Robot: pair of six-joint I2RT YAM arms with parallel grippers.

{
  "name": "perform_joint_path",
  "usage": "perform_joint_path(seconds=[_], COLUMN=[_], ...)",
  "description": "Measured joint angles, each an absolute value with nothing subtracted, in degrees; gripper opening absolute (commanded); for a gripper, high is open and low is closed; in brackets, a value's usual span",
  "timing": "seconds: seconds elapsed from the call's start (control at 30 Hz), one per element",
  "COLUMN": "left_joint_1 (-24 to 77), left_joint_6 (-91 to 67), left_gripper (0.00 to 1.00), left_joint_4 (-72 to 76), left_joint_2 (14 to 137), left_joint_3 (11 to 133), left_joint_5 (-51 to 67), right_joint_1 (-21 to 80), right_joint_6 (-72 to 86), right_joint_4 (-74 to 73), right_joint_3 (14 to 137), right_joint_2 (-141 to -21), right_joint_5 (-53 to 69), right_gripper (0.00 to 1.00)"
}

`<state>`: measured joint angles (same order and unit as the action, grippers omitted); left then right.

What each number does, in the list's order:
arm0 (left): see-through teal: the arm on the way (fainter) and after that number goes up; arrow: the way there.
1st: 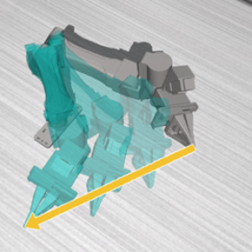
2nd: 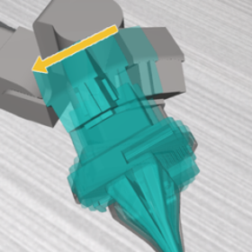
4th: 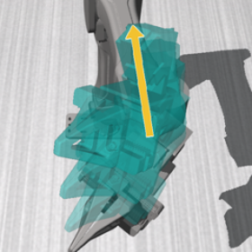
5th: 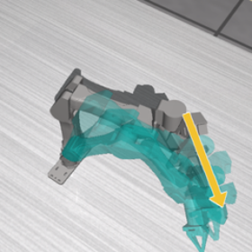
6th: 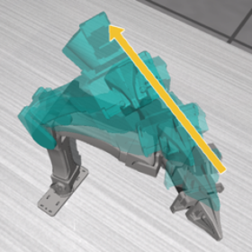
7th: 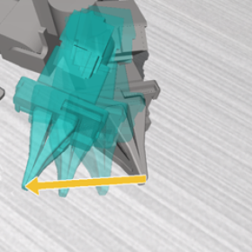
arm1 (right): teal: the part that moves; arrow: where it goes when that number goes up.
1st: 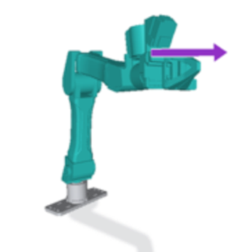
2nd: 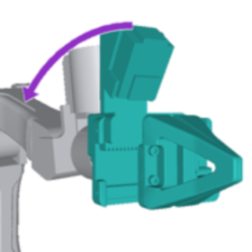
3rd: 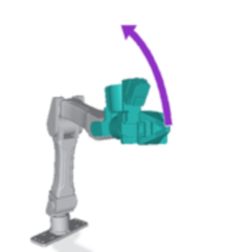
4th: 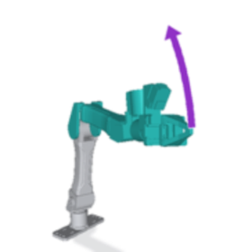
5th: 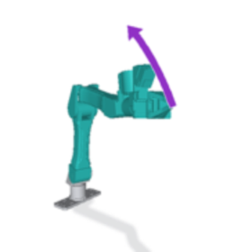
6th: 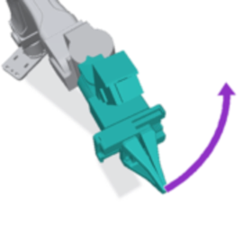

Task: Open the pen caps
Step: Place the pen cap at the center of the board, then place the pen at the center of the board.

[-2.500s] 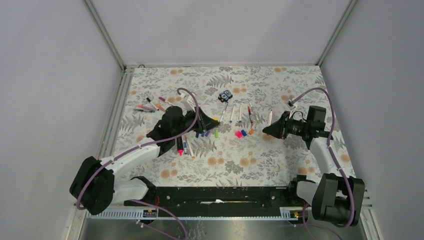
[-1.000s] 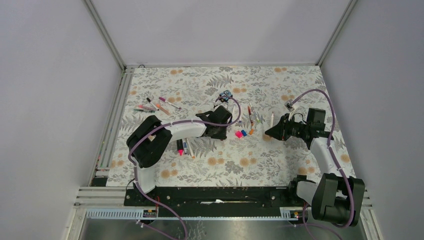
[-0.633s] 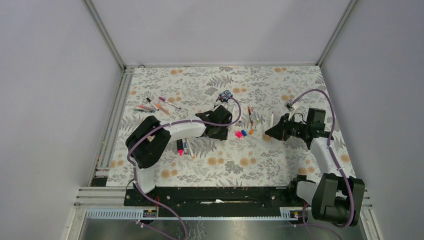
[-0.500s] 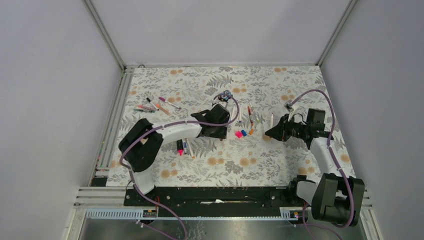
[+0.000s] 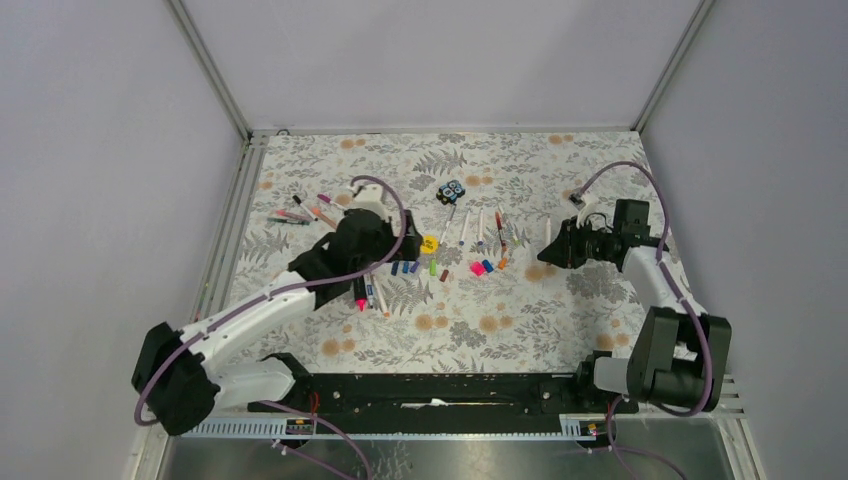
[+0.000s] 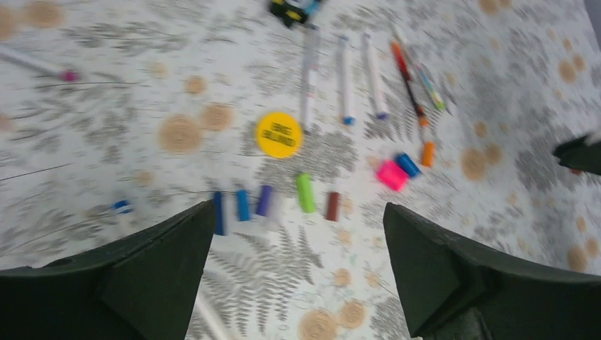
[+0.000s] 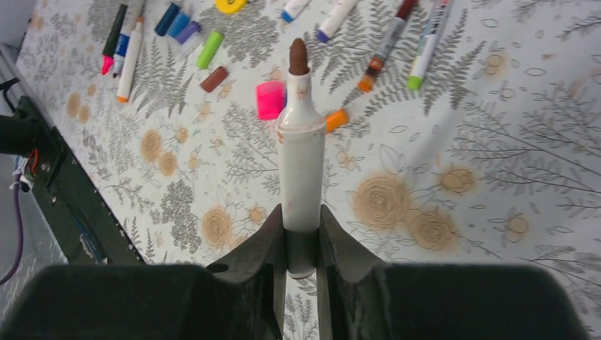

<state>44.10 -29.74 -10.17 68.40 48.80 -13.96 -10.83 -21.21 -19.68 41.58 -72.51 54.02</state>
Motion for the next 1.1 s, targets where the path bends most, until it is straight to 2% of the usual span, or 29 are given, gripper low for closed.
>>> perform_joint_path(seconds=[0.27, 0.63, 1.1], left_joint_1=[29.6, 29.4, 29.4], left_joint_6=[-29.4, -29.3, -29.0], left_gripper=[0.99, 0.99, 0.99], left_joint_4=[-9.6, -10.7, -12.6], left_joint_2=[58.8, 58.3, 57.4], left_joint_3=[40.2, 40.0, 40.1], left_joint_5=[-12.1, -10.6, -10.8], right_joint_1=[-9.0, -3.2, -1.3], right_joint_6=[-20.5, -17.1, -15.6], right_joint_4=[-23.7, -29.8, -34.2], right_joint_3=[55.6, 72.7, 78.3], right_joint_2=[-87.2, -107.6, -115.9], right_joint_5=[44.1, 35.0, 32.0], right_gripper=[0.05, 0.12, 0.26])
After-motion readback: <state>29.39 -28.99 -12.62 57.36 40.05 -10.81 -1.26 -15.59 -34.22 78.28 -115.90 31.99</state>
